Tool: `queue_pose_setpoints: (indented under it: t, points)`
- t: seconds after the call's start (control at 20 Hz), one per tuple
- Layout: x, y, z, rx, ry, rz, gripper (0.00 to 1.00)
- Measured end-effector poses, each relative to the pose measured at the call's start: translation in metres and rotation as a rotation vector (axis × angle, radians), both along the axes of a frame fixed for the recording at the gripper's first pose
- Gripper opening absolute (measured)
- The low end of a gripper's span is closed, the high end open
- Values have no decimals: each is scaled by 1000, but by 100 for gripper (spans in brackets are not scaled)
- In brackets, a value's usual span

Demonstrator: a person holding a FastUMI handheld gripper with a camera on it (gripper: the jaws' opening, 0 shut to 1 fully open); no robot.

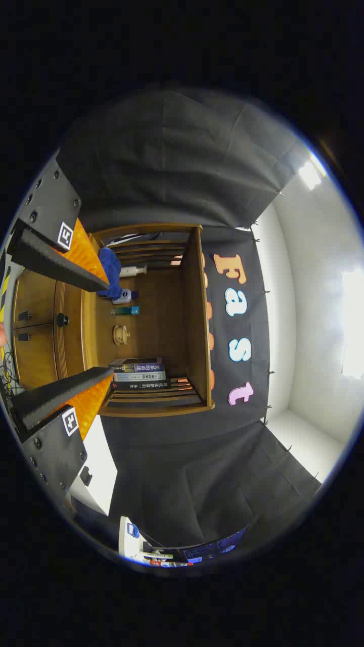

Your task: Pull open the drawer, take out the items inside it, and place them on the countertop above the cabinet.

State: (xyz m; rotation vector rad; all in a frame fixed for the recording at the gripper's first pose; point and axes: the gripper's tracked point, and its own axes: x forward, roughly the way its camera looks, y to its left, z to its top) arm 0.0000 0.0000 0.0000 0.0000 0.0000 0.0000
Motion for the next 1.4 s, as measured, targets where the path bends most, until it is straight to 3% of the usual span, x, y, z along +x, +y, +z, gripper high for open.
queue_pose_setpoints:
  t: [0.7, 1.4]
  points:
    - [-7, -10, 9, -2, -34, -20, 97]
    - [-4, 8, 1, -6, -21, 15, 97]
